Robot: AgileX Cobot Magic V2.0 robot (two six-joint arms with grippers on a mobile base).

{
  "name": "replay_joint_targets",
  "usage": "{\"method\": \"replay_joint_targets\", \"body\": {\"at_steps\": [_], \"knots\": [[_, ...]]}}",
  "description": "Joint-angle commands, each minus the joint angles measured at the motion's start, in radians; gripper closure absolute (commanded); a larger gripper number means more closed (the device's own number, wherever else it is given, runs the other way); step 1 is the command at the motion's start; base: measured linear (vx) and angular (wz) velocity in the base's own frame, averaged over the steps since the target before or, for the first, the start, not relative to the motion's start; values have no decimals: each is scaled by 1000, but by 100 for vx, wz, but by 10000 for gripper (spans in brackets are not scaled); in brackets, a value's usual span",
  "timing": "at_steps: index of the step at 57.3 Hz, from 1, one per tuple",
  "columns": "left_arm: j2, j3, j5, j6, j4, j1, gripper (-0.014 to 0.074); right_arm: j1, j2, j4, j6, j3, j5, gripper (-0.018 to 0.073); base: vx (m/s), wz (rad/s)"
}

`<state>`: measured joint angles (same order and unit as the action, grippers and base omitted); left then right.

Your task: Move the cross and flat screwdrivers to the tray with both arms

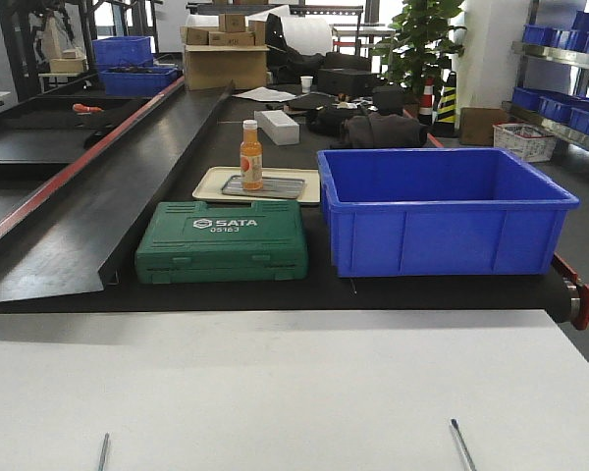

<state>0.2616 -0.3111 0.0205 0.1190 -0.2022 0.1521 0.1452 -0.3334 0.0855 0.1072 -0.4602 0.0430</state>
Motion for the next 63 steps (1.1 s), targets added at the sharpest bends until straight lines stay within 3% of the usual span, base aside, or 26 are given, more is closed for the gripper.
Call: {"method": "replay_joint_targets", "body": {"at_steps": [1,9,20,34,42,55,63], "knots": [[187,-158,-1,14,-6,-1,594,7,-191,-4,1,-148,-43,568,0,0],[462,-317,-39,50,-6,-1,594,7,-405,-17,1,-267,-43,568,0,0],[706,-383,-20,50,-7,-1,592,7,-555,-18,1,-289,28,567,0,0],[825,-387,21,50,-7,-1,515,7,-613,-16,-5,-289,106,501,0,0],[829,-387,38,50,-7,-1,385,7,-613,-16,-4,-289,123,330,0,0],[829,-387,40,50,-7,-1,179,7,-613,-28,1,-289,122,-69,0,0],[829,-387,40,50,-7,-1,153,7,-613,-133,-3,-289,116,-158,0,0]]}}
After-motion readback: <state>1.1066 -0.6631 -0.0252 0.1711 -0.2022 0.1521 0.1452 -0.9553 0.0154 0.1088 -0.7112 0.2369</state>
